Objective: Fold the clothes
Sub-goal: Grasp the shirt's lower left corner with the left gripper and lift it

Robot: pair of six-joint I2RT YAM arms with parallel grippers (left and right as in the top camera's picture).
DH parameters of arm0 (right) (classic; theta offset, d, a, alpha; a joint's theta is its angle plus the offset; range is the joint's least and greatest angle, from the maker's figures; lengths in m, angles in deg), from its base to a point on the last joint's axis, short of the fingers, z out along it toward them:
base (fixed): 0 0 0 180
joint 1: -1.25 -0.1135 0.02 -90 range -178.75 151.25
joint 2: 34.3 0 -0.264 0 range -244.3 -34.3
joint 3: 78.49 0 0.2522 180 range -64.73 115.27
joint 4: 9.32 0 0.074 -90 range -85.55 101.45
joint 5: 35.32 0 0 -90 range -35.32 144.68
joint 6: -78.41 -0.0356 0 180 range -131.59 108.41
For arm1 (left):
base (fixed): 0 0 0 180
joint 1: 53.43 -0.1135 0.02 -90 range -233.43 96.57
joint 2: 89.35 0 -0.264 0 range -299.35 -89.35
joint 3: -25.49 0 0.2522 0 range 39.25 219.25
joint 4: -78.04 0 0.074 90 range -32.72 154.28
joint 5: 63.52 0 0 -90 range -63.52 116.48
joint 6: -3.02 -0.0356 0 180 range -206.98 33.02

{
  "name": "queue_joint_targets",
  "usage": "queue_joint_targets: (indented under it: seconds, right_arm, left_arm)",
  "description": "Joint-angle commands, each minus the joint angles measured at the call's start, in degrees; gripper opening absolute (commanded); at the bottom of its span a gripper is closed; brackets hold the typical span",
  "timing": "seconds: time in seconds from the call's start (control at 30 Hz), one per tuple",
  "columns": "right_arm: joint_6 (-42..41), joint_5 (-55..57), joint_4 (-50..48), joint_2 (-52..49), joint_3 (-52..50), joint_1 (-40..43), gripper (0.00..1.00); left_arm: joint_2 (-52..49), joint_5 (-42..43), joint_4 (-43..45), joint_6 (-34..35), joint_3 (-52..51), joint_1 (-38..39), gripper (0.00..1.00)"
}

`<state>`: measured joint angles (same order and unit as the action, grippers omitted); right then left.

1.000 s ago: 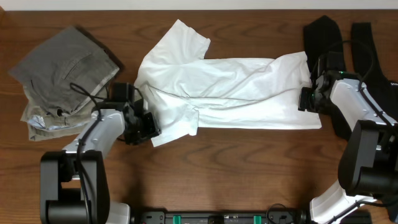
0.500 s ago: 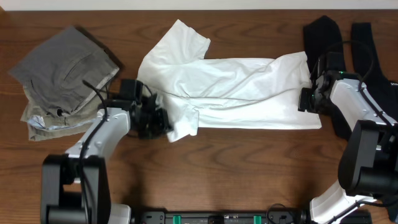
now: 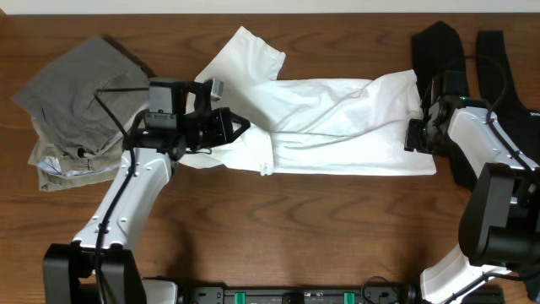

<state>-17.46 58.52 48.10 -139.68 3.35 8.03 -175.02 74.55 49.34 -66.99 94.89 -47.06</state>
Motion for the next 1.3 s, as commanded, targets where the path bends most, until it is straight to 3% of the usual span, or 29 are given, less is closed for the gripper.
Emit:
queue_joint_targets:
  seconds: [0.0,0.43,0.7,0.73,0.83,1.07,1.27]
  right_arm:
    - [-0.5,0.2,0.0,-0.4,-0.4,0.3,0.52]
    - [-0.5,0.2,0.0,-0.4,-0.4,0.3,0.52]
    - [-0.5,0.2,0.0,-0.4,-0.4,0.3,0.52]
    - [-0.5,0.2,0.0,-0.4,-0.4,0.3,0.52]
    - [-0.5,0.2,0.0,-0.4,-0.4,0.3,0.52]
    - [-0.5,0.2,0.0,-0.4,-0.4,0.3,0.52]
    - [-0.5,0.2,0.1,-0.4,-0.4,0.3,0.52]
  left_arm:
    - [-0.4,0.3,2.8,0.7,0.2,1.8,0.06]
    - [-1.7,-16.7,8.5,3.3,0.2,10.2,0.06]
    - [-5.2,-22.3,14.9,5.7,0.2,11.9,0.07]
    - [-5.7,-23.1,15.7,5.7,0.2,11.9,0.09]
    - [-7.3,-24.1,17.6,5.6,0.2,11.9,0.33]
    - [-9.0,-24.1,20.3,6.5,0.2,11.8,0.43]
    - [-7.6,-24.2,13.2,5.2,0.2,9.4,0.43]
